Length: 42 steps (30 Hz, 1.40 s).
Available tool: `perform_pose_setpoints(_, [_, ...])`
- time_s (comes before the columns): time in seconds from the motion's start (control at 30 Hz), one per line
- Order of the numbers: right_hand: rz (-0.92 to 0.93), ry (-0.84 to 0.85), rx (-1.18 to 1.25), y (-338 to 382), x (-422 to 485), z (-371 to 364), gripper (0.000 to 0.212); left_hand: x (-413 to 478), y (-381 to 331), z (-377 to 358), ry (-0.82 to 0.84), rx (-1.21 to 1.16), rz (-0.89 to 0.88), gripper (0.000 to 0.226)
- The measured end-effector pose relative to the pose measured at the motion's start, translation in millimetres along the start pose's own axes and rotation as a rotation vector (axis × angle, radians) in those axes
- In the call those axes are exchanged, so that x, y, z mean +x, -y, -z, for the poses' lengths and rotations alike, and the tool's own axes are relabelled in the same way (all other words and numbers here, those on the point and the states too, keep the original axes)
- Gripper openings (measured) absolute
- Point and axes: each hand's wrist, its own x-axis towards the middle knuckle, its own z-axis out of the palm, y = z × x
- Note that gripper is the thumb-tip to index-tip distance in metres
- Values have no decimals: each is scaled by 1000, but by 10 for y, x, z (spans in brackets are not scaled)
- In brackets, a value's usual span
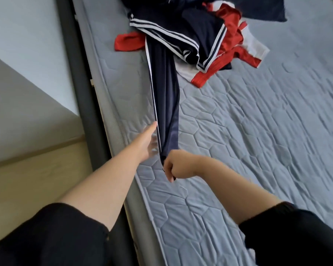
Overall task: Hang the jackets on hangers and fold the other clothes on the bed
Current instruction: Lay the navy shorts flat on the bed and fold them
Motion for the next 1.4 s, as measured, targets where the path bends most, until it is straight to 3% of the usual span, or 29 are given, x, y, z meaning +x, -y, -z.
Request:
perform_pose_setpoints(0.1, [26, 166, -107, 72, -325, -9, 39, -241, -32, -333, -47, -49, -120, 43])
perform_pose_setpoints(0.17, [51, 213, -101, 43, -589, -144, 39, -420, -40, -518, -147, 42, -177, 36])
perform_pose_setpoints(0.23, [70, 171, 20, -104, -906, -330, 40, -583, 29, -651, -239, 228, -252, 28])
perform_pose_setpoints(0.3, [64, 46, 292, -400, -1268, -489, 41, -805, 128, -765, -239, 413, -344, 26])
perform_pose_setpoints(0.4, [-34, -154, 893, -957, -1806, -571, 34, -1292, 445, -961, -190, 678, -401, 27])
perform_pose_setpoints(0.5, [-197, -375, 1106, -1245, -2138, -514, 19, -1777, 947, -1263, -29, 838, -345, 29])
perform_pose_setpoints(0.6, [-261, -426, 1172, -1202, -2427, -433, 33, -2283, 1332, -1534, 108, 1098, -290, 28])
perform_pose_setpoints(0.7, [-300, -399, 1091, -943, -2677, -424, 49, -2734, 1540, -1637, 223, 1370, -239, 32])
perform_pose_setpoints(0.8, [-274, -375, 1106, -597, -2805, -588, 61, -3085, 1727, -1644, 382, 1515, -220, 26])
perform_pose_setpoints(0.9, [-245, -502, 1040, -285, -2880, -871, 77, -3353, 1845, -1484, 426, 1539, -224, 21])
perform_pose_setpoints(1.03, [-209, -638, 964, 27, -3113, -1066, 46, -3622, 1878, -1074, 299, 1323, -259, 23])
perform_pose_setpoints(1.1, [-136, -597, 1096, 183, -3268, -1061, 31, -3657, 1861, -898, 150, 1147, -239, 47])
perform_pose_setpoints(1.17, [-69, -473, 1213, 325, -3472, -1010, 28, -3695, 1835, -793, -30, 976, -290, 67])
perform_pose_setpoints(1.23, [39, -262, 1211, 402, -3709, -958, 34, -3729, 1805, -765, -216, 1006, -462, 93])
perform_pose_setpoints(1.3, [157, -71, 1127, 466, -3962, -906, 19, -3764, 1805, -846, -340, 1063, -694, 107])
perform_pose_setpoints(1.33, [210, -9, 1053, 483, -4070, -876, 18, -3789, 1801, -948, -399, 1089, -825, 103])
perform_pose_setpoints(1.4, [260, 49, 908, 427, -4229, -783, 28, -3784, 1813, -1202, -460, 1167, -1016, 71])
